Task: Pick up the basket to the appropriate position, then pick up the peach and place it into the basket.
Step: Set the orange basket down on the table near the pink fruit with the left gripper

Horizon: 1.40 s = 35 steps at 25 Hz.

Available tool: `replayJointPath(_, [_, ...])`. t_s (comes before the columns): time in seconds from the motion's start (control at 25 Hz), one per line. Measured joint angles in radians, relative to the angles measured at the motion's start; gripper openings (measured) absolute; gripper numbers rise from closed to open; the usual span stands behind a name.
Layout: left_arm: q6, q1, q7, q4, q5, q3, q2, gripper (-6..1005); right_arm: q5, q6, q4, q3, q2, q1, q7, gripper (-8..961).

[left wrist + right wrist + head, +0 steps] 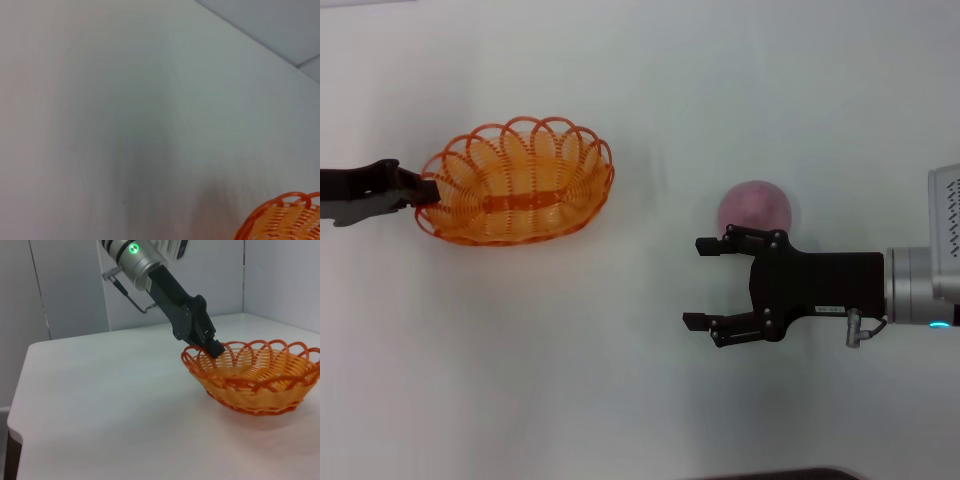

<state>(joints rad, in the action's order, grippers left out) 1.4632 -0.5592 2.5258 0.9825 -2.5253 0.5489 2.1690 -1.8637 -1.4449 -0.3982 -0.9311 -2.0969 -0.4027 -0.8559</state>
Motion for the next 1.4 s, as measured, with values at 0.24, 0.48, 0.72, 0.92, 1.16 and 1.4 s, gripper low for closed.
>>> replayJointPath(0.24, [-0.018,0.008,-0.001,-0.015,0.009,0.004,0.0,63,0.0,0.0,0.001,0.0,0.0,-0.002,0.0,945])
replayJointPath(0.48, [-0.019,0.008,0.0,-0.017,0.015,0.018,0.001,104,0.0,0.0,0.001,0.0,0.0,-0.002,0.0,944])
replayJointPath(0.72, [-0.017,0.012,-0.004,-0.024,0.038,0.019,-0.003,178,0.0,0.0,0.007,0.0,0.0,-0.002,0.0,945])
replayJointPath(0.92, [-0.011,0.017,-0.017,-0.024,0.05,0.044,-0.006,259,0.0,0.003,0.011,0.0,0.0,-0.004,0.0,945])
replayJointPath(1.16, [-0.014,0.026,-0.026,0.001,0.045,0.054,-0.009,424,0.0,0.004,0.011,0.0,0.0,-0.006,0.001,945])
replayJointPath(1.4, [-0.02,0.045,-0.094,0.024,0.059,0.048,-0.033,696,0.002,0.005,0.01,0.0,0.0,-0.008,0.001,944])
